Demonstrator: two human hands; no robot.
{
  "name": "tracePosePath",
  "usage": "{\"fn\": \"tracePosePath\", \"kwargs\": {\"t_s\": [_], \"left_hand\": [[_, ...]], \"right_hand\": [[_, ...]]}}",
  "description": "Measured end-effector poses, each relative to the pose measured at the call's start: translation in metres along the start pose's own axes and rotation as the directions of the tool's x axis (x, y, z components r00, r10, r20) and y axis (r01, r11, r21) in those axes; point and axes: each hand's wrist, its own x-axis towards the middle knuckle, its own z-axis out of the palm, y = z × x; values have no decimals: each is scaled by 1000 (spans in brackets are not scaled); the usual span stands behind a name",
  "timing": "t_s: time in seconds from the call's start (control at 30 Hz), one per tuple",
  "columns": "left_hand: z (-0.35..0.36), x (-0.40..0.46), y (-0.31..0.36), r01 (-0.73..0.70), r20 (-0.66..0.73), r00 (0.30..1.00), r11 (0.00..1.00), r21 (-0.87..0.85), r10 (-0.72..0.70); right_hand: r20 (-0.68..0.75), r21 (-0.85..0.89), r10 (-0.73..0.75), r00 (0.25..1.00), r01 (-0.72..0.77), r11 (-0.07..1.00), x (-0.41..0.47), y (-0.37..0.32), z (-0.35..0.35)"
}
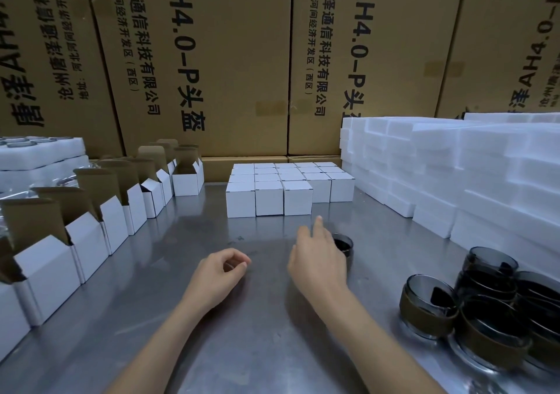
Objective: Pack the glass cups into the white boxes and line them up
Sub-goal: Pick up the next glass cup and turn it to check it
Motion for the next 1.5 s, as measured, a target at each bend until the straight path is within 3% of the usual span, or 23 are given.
{"fn": "tracePosePath", "kwargs": {"t_s": [0.1,0.2,0.27,0.3,0.37,0.43,0.6,0.73,0.9,1.07,1.2,1.5], "left_hand": [[-1,0,-1,-11,-8,1000,1000,-3,11],[-2,-1,0,-18,-11,1000,1000,-4,18],[-1,-2,1,-35,-17,999,999,-1,35],[0,-3,2,-46,-23,999,999,-11,46],[2,-5,6,-64,-25,998,997,-47,63],[5,-7,11,-76,-9,997,993,-95,76],[17,-13,26,-79,70,993,975,-209,96],[27,-17,29,-117,146,979,976,-186,145],[21,-11,20,-115,64,990,978,-174,128],[20,-10,15,-128,39,990,981,-143,134],[19,-10,15,-139,60,987,975,-172,151],[19,-9,17,-317,-121,947,928,-197,298]], "right_hand": [[-269,231,-114,956,179,957,4,6,0],[-402,494,101,910,122,861,13,22,-2],[-224,713,323,919,-71,697,18,34,2],[-74,811,407,910,-182,555,21,41,6],[195,895,469,861,-352,274,27,50,13],[309,881,475,824,-436,183,31,57,18],[324,827,361,875,-447,341,30,49,22],[367,800,216,905,-425,422,21,35,23],[429,813,-1,903,-385,438,12,26,14],[462,787,-204,863,-294,542,11,37,13],[371,787,-233,899,-171,593,13,40,21],[75,786,-274,959,112,608,6,28,21]]}}
